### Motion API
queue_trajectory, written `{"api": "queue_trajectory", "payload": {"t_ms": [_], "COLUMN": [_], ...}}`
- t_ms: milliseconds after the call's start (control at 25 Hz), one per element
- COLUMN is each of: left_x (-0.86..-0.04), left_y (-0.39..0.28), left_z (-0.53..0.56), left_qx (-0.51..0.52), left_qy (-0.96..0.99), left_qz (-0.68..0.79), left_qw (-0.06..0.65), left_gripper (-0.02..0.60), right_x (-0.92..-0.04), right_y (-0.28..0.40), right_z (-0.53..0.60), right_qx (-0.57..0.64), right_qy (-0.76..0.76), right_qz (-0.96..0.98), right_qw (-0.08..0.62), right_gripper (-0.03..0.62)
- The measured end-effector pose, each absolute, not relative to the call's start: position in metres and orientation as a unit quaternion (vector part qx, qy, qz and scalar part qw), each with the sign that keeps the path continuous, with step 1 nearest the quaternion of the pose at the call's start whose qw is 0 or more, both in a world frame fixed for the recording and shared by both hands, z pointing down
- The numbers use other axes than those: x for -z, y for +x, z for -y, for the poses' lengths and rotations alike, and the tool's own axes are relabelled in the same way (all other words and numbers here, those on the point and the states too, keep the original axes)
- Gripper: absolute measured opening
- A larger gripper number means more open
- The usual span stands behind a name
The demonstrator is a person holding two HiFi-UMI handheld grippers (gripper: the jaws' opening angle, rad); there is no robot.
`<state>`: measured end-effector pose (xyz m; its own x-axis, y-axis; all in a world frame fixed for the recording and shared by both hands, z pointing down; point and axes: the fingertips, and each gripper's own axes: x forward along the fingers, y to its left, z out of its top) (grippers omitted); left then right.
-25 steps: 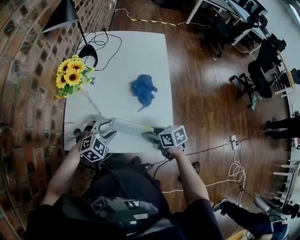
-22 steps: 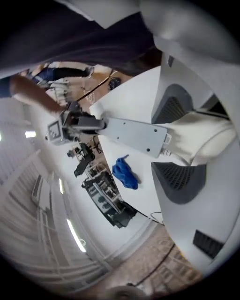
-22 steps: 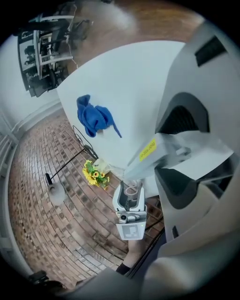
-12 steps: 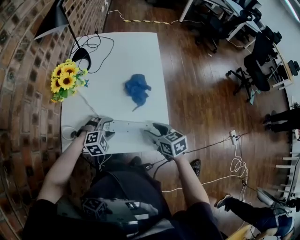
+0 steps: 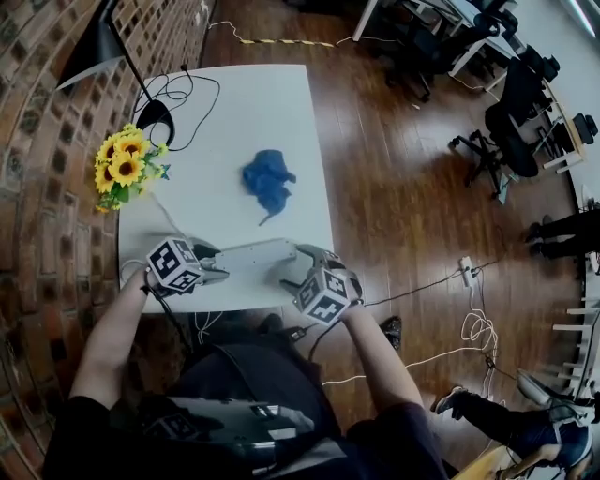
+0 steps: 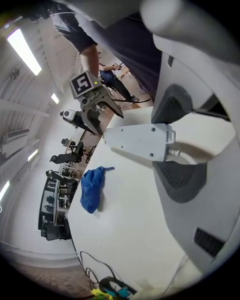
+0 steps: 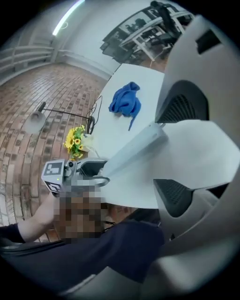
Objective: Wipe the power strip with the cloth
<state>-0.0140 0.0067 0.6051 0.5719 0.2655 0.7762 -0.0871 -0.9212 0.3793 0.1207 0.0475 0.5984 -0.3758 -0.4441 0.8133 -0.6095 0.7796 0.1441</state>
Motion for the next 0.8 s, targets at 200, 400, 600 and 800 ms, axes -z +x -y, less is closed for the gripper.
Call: {"api": "queue_trajectory", "payload": {"t_ms": [200,400,600,800], "left_x": [-0.608,-0.608,-0.59,-0.568], "left_y": [-0.016,-0.012,-0.017,-0.011], "left_z": [-0.012,-0.018,0.013,0.017], "left_qx": [-0.474,-0.46,-0.408,-0.408], "left_qy": [0.852,0.854,0.895,0.912], "left_qz": [-0.081,-0.082,0.018,0.043], "left_qw": [0.209,0.23,0.18,0.018], "left_gripper": [0.273,0.272,0.281,0.278], "right_x": [-0.605,-0.628,-0.616,-0.614], "right_y": [0.096,0.073,0.078,0.072], "right_z": [-0.033,-0.039,-0.03,-0.03], "right_qx": [0.012,-0.01,-0.203,-0.394], "right_qy": [0.25,0.165,0.199,0.165], "right_qz": [0.831,0.839,0.846,0.829], "right_qw": [0.496,0.519,0.451,0.36], "right_gripper": [0.38,0.321,0.292,0.259]}}
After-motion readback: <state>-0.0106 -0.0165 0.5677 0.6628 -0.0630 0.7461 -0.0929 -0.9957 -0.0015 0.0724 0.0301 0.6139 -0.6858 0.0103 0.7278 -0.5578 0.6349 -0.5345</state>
